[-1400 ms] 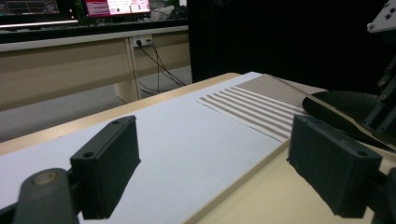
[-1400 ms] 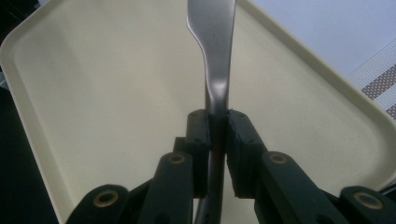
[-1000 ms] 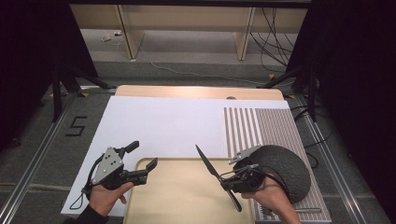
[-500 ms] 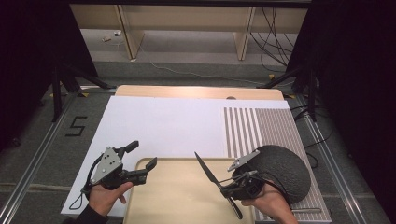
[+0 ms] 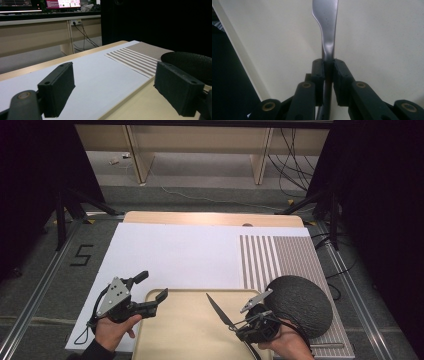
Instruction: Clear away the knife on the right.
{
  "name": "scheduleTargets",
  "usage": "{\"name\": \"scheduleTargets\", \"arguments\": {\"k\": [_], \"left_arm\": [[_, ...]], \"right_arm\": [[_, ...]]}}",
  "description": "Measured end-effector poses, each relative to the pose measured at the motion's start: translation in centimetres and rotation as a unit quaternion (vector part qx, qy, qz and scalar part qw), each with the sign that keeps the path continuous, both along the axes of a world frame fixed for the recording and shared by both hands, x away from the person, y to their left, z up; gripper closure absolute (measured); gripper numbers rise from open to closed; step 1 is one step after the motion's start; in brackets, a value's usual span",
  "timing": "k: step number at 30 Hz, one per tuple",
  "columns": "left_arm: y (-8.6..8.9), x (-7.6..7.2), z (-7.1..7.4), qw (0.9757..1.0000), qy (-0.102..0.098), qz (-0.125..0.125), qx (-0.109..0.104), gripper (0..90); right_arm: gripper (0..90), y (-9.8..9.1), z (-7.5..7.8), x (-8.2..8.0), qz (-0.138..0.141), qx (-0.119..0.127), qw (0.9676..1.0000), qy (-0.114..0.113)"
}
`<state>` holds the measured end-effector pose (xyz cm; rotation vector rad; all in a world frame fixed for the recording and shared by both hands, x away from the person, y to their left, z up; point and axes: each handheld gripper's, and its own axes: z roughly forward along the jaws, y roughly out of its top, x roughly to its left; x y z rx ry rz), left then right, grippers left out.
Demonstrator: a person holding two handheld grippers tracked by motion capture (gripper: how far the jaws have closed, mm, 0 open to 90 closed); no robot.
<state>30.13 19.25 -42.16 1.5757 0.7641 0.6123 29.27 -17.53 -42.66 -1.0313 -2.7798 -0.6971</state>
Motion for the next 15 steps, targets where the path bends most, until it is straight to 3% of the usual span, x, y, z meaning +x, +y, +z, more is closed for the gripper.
{"name": "scheduleTargets", "arguments": {"k": [15], "left_arm": [[-0.09,-0.02,-0.02,1.0,-0.001,-0.001,0.004,16.1]], "right_arm": [[80.6,-0.08,-1.01,-0.19,0.003,-0.026,0.9995,0.018]]}}
